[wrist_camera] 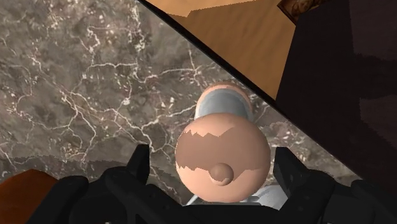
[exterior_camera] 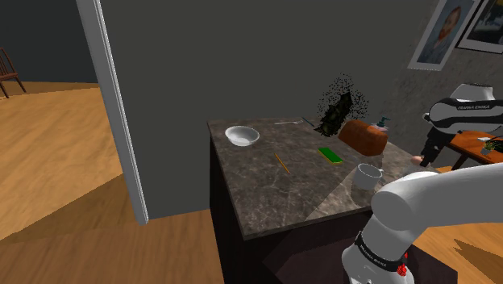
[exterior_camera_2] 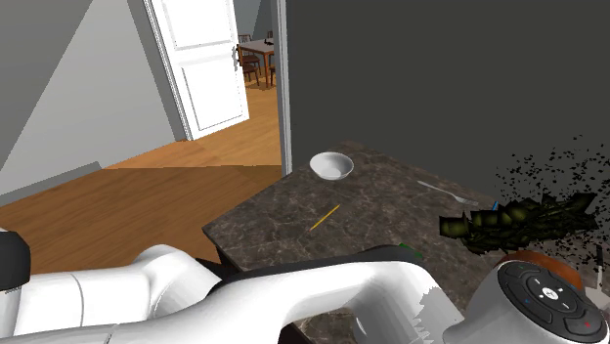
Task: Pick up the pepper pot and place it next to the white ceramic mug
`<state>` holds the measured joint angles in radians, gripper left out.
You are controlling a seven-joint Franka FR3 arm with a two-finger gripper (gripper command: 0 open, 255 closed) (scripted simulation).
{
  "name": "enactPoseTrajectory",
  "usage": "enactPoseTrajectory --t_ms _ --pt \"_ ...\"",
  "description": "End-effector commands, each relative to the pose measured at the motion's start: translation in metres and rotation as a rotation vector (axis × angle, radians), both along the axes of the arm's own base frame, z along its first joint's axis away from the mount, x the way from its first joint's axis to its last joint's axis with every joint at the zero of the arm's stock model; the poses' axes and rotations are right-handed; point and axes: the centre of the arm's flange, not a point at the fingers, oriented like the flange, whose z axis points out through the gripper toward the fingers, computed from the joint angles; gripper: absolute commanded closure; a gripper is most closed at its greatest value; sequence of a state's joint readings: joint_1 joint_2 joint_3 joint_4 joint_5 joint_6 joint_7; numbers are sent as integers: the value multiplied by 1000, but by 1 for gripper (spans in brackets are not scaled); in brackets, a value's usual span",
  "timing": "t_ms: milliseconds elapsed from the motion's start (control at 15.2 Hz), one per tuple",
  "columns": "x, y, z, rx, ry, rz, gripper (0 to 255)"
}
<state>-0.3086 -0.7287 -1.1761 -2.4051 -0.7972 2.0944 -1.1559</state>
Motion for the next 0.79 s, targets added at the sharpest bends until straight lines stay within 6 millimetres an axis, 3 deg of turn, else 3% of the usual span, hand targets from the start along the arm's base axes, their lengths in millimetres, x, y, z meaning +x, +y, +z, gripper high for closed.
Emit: enactPoseTrajectory --t_ms 0,264,726 --pt "0 0 0 0 0 0 0" --pt "-1 7 49 0 0 0 0" --pt "-1 7 49 0 0 0 0"
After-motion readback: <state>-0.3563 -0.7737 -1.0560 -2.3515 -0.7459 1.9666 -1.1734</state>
